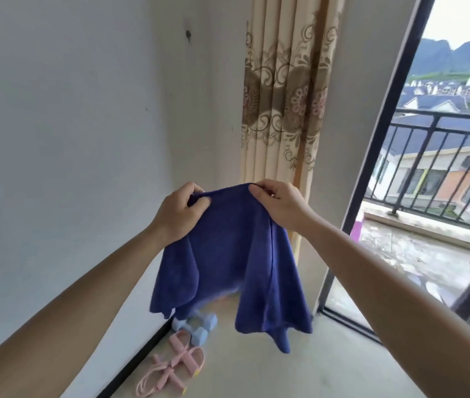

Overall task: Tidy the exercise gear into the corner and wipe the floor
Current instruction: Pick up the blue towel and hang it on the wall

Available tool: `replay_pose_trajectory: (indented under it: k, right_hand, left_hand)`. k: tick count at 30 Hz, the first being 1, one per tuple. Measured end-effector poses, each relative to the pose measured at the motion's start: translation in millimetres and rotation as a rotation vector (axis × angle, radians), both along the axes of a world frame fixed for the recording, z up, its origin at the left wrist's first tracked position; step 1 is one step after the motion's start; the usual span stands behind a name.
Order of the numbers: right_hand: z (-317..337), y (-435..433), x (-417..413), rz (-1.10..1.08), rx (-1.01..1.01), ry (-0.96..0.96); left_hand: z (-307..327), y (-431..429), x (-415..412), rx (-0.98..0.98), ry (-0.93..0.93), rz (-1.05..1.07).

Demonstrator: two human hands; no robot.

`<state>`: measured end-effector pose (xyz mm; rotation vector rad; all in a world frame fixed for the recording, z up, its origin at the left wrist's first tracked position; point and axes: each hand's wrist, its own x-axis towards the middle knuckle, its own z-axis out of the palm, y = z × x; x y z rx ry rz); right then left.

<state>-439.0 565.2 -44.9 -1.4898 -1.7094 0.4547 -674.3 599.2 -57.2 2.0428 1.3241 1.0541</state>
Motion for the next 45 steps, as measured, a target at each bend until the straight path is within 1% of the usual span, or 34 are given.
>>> replay_pose_trajectory:
  k: [2,4,8,10,12,14,15,18,21,24,26,29,31,36,38,42,44,45]
  right_hand:
    - [-1,56,11,0.015,0.011,-0.038]
    - [5,105,26,0.027,0.007,-0.082]
    - [19,195,61,0.1,-0.055,-0.139]
    - [26,241,78,0.116,-0.032,-0.172]
    - [31,291,90,0.104,0.006,-0.17]
    - [35,342,93,0.103,0.049,-0.09]
    - [36,366,91,0.115,0.073,-0.018]
    - [48,436,79,0.182,0.146,0.153]
    - [65,495,68,0.257,0.224,0.213]
    - [82,556,61,0.341,0.288,0.309]
    - [96,594,55,0.384,0.281,0.382]
    - [122,642,44,0.431,0.347,0.388]
    - [140,670,38,0.437,0.416,0.358]
    - [185,723,31,0.404,0.525,0.184]
    - [207,740,23,0.371,0.537,0.176]
    - [252,771,1,0.286,0.616,0.236]
    - [269,784,-6,0.238,0.663,0.217]
    - [275,793,-9,0.217,0.682,0.181]
  left_hand:
    - [-4,52,11,0.085,0.018,0.019]
    - [0,107,21,0.163,-0.01,0.054]
    - [21,203,44,0.213,-0.099,0.094]
    - [29,243,56,0.255,-0.149,0.12]
    - [33,281,64,0.312,-0.137,0.151]
    - [36,319,69,0.372,-0.091,0.206]
    - [38,338,71,0.375,-0.077,0.233]
    - [44,389,76,0.288,-0.101,0.295]
    - [57,433,87,0.241,-0.073,0.352]
    - [77,472,98,0.335,-0.106,0.452]
    - [93,495,103,0.399,-0.093,0.507]
    - [121,532,98,0.517,0.025,0.615]
    - [148,553,89,0.599,0.155,0.698]
    - [217,604,65,0.759,0.449,0.784]
    - [243,626,60,0.834,0.509,0.817]
    - [287,666,60,0.985,0.516,0.903]
    - [301,687,58,1.014,0.623,0.946]
    - [305,698,57,1.023,0.71,0.961]
